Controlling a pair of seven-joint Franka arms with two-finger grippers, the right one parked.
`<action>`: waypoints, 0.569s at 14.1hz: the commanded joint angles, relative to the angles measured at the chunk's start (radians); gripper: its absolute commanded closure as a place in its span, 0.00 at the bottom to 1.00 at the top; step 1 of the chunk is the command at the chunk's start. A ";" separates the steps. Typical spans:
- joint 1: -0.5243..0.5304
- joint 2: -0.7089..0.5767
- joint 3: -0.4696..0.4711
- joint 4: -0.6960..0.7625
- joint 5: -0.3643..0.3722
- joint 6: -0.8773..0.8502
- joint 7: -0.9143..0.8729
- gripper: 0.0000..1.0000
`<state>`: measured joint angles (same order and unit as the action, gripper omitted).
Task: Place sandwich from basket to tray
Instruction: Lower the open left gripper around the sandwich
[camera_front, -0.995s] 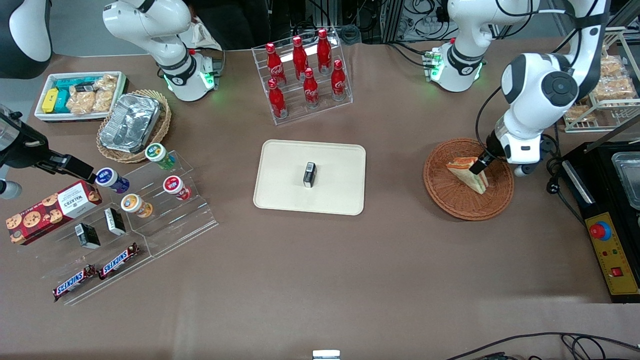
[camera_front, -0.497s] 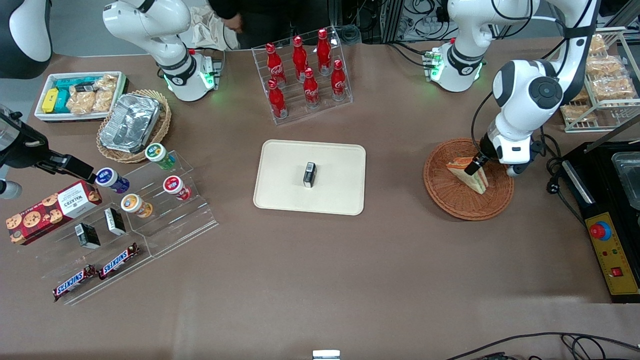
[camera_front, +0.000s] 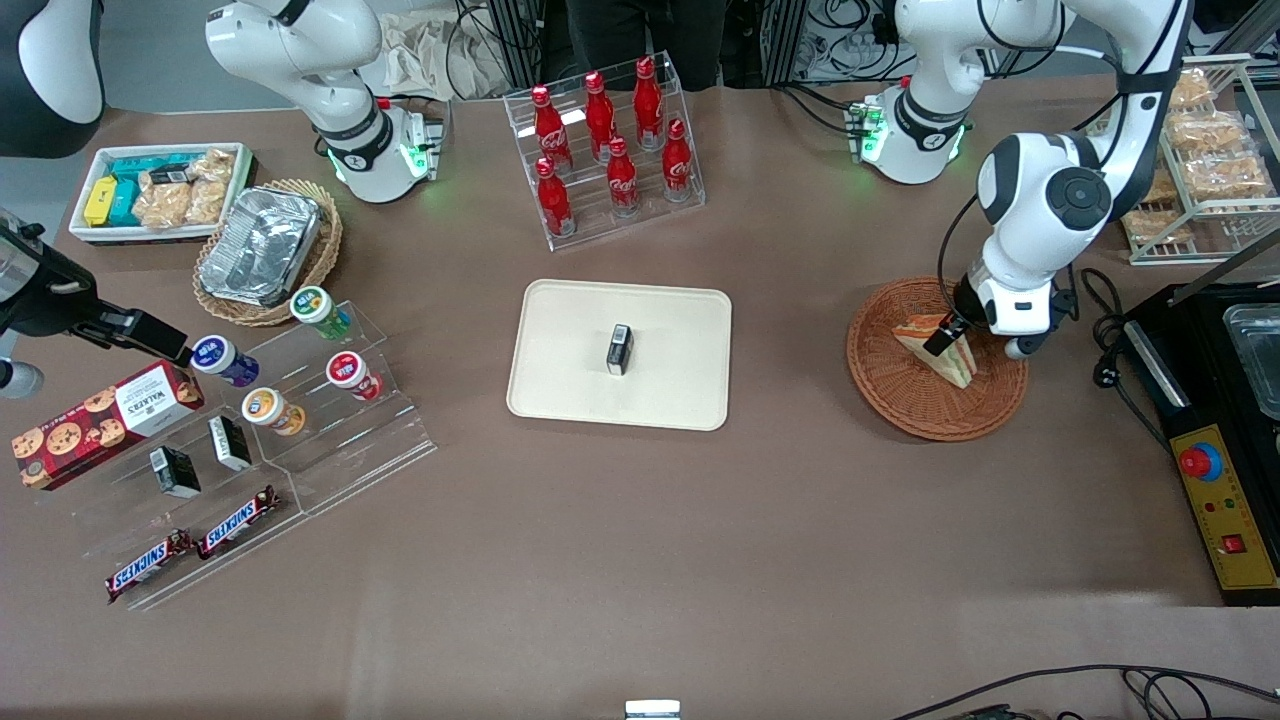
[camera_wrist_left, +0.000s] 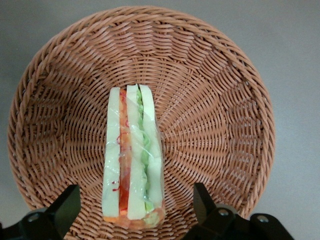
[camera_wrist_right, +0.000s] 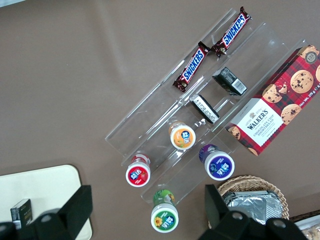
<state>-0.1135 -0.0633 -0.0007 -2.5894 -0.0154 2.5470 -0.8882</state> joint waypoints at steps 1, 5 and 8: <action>0.003 0.020 0.001 -0.011 0.009 0.042 0.000 0.00; 0.003 0.046 0.002 -0.015 0.009 0.070 0.002 0.00; 0.003 0.056 0.002 -0.034 0.009 0.110 0.002 0.01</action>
<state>-0.1129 -0.0114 0.0005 -2.6003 -0.0154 2.6110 -0.8882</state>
